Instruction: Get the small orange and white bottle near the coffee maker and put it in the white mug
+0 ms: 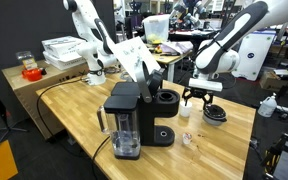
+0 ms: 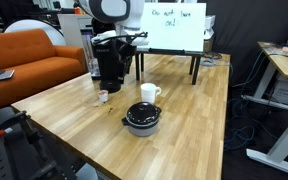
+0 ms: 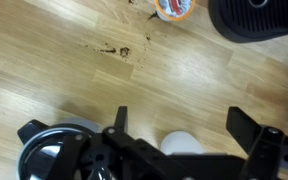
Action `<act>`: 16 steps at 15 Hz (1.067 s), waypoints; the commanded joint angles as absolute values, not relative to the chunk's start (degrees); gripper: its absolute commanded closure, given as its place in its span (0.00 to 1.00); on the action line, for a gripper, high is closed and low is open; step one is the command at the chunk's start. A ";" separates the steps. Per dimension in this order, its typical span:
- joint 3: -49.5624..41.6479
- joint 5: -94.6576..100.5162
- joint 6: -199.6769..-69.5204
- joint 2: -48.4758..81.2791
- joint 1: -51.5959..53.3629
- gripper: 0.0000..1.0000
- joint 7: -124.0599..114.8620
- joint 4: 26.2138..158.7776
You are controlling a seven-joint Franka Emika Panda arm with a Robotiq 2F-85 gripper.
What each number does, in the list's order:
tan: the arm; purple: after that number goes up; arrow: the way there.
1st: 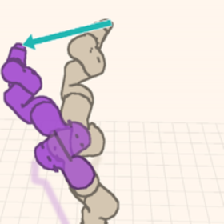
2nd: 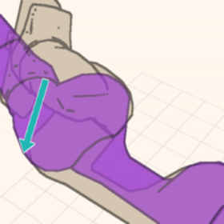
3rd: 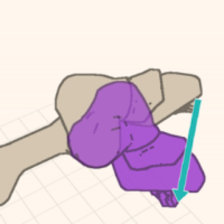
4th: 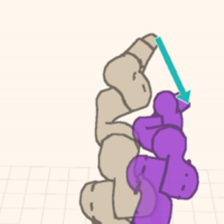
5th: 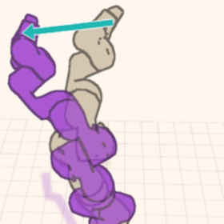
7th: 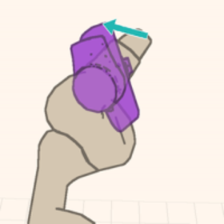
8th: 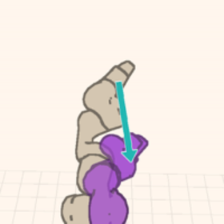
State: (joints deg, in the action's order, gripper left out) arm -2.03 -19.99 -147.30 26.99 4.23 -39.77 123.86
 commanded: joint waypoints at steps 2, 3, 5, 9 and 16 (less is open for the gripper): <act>-1.76 -20.19 -150.78 16.94 4.75 0.00 -39.50 137.23; -1.52 -20.38 -151.48 14.48 4.87 0.00 -39.56 140.63; -0.95 -20.91 -152.37 9.61 4.69 0.00 -39.07 146.51; 0.92 -21.26 -154.76 -2.35 5.01 0.00 -38.94 157.23; 3.39 -24.34 -152.83 -9.24 4.63 0.00 -38.56 160.50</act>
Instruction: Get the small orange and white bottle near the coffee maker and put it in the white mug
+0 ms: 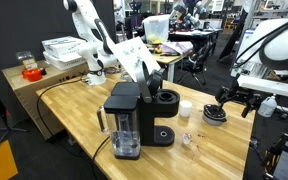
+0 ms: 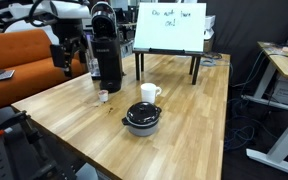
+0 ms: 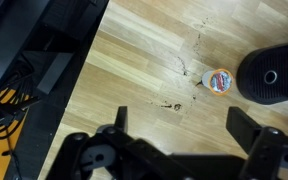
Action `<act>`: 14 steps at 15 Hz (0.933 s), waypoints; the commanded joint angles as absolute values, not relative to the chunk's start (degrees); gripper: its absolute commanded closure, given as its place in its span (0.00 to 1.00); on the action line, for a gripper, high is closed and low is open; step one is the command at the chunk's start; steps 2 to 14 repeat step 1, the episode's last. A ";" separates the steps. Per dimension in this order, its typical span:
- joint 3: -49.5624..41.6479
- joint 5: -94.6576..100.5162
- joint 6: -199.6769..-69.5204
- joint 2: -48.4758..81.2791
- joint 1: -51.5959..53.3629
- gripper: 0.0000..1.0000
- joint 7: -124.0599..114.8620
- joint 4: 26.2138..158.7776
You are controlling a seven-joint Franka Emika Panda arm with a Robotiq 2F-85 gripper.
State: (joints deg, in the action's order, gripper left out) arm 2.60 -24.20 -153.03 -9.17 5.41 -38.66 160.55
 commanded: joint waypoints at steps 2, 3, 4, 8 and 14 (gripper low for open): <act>3.36 -24.35 -152.92 -9.04 4.62 0.00 -38.54 160.49; 3.36 -24.35 -152.92 -9.04 4.62 0.00 -38.54 160.49; 3.36 -24.35 -152.92 -9.04 4.62 0.00 -38.54 160.49; 3.36 -24.35 -152.92 -9.04 4.62 0.00 -38.54 160.49; 3.36 -24.35 -152.92 -9.04 4.62 0.00 -38.54 160.49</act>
